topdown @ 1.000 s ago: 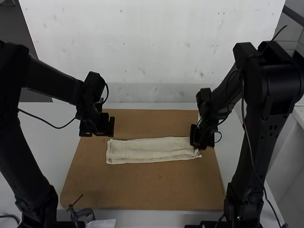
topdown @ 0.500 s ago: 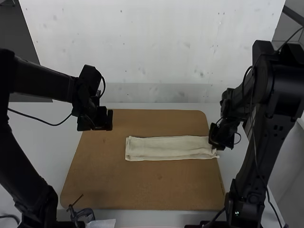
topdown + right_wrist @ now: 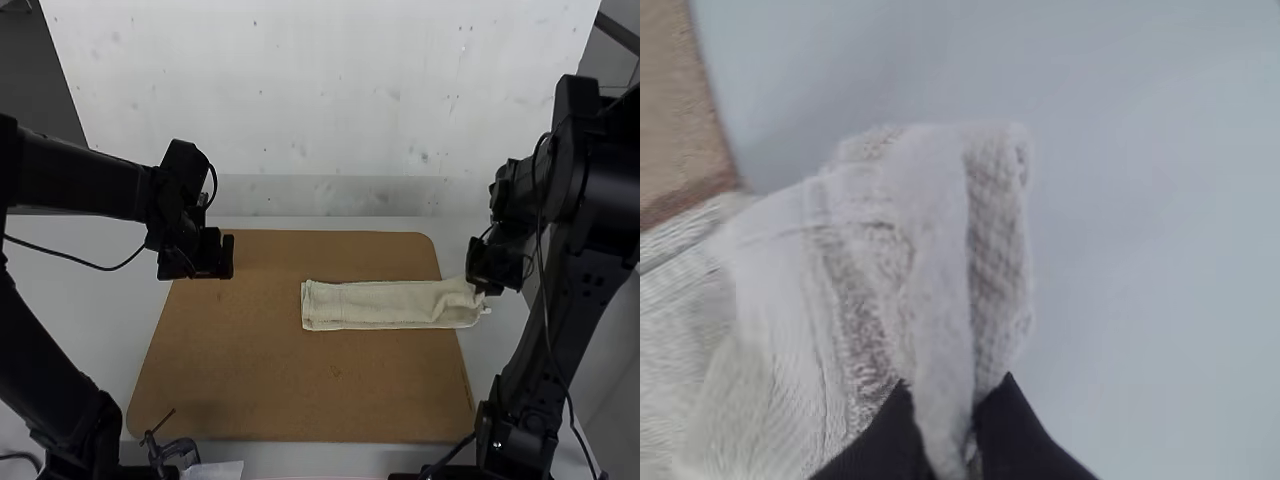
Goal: Fold the towel.
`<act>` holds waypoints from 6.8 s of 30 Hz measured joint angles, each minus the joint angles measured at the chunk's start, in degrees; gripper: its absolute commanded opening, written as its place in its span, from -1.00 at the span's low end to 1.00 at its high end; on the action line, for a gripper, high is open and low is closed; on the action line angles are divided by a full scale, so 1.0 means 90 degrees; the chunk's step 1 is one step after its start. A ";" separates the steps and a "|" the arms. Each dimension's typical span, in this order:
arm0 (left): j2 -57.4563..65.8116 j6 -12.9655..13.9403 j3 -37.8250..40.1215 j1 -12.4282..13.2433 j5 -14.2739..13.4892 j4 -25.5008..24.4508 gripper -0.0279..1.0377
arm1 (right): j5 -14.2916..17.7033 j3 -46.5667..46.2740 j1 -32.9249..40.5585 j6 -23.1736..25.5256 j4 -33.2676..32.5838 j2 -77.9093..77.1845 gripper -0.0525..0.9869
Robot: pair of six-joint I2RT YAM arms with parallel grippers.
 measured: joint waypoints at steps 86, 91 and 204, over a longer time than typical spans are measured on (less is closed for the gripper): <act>-0.0027 0.0073 -0.0495 0.0282 0.0012 0.0423 0.91 | 0.1277 0.3002 0.6878 0.3215 -0.0947 0.2249 -0.87; -0.0027 0.0124 -0.0498 0.0316 0.0049 0.0444 0.91 | 0.1302 0.3009 0.6866 0.3215 -0.0950 0.2397 -0.87; -0.8874 0.1906 -0.2193 0.1870 0.0413 -0.3361 0.90 | 0.0668 -0.2798 0.1797 0.0316 -0.4233 -1.0744 0.95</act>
